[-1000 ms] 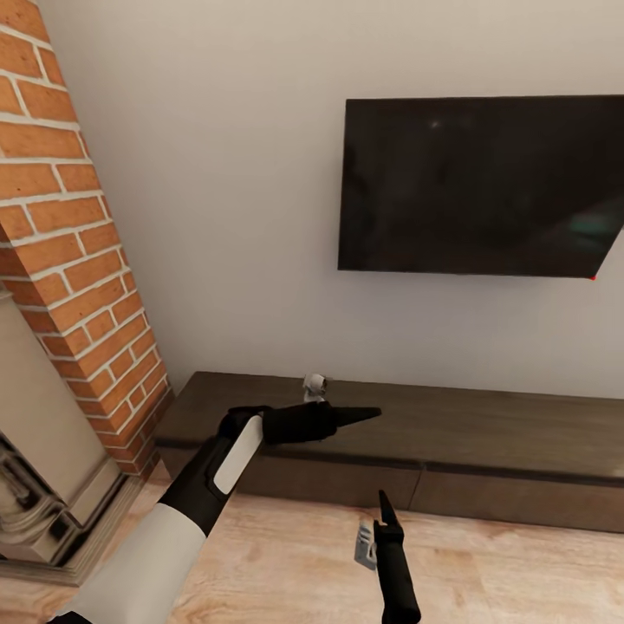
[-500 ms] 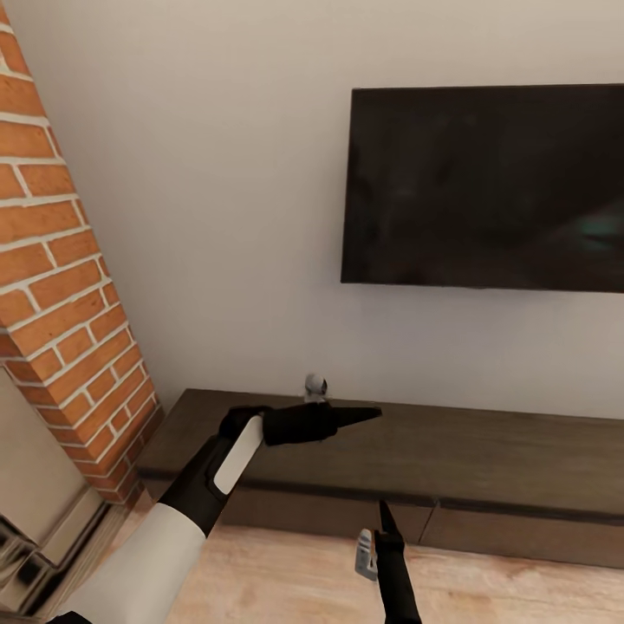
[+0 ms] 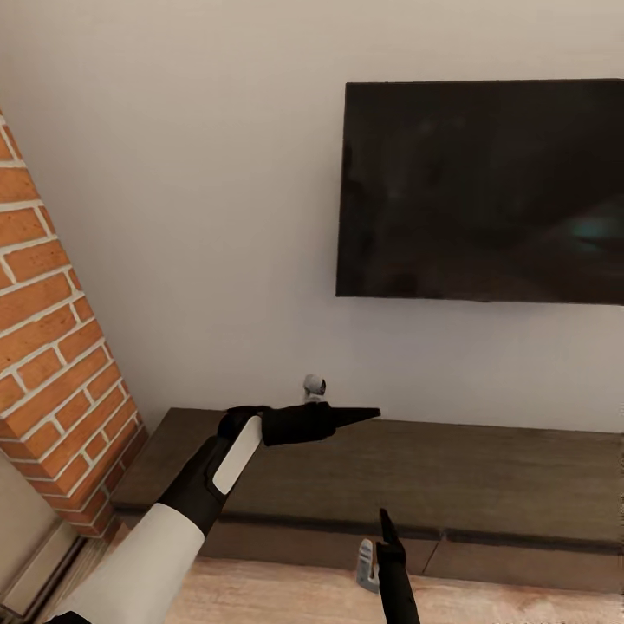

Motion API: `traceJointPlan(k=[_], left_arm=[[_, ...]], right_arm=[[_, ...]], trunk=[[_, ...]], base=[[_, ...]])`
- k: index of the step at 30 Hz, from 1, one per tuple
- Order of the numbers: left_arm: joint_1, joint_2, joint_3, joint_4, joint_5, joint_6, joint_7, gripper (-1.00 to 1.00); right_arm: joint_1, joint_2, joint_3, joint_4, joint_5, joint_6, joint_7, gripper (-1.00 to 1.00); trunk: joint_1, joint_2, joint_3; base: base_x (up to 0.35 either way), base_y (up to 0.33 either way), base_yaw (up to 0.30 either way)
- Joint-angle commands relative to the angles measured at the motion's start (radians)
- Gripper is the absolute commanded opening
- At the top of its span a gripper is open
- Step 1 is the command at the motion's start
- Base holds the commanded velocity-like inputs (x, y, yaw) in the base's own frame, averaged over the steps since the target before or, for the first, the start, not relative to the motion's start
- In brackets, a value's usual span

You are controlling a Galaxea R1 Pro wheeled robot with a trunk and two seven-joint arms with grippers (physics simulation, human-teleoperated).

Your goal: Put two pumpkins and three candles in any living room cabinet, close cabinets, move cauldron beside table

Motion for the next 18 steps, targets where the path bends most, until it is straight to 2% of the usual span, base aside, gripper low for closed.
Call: traceJointPlan(k=[1,5,10,18], left_arm=[[0.000,0.001,0.000,0.000,0.000,0.000,0.000,1.00],[0.000,0.001,0.000,0.000,0.000,0.000,-0.001,1.00],[0.000,0.001,0.000,0.000,0.000,-0.002,-0.002,1.00],[0.000,0.000,0.000,0.003,0.000,-0.002,0.000,1.00]], right_arm=[[0.000,0.000,0.000,0.000,0.000,0.000,0.001,1.00],[0.000,0.000,-0.001,0.001,0.001,0.000,0.003,1.00],[0.000,-0.002,-0.001,0.002,0.001,0.000,0.003,1.00],[0.000,-0.012,0.003,-0.005,0.003,-0.003,0.002,1.00]], trunk=[[0.000,0.000,0.001],[0.000,0.000,0.006],[0.000,0.000,0.007],[0.031,-0.056,-0.018]], base=[[0.028,0.000,-0.189],[0.012,0.000,-0.166],[0.002,0.000,-0.036],[0.000,0.000,-0.003]])
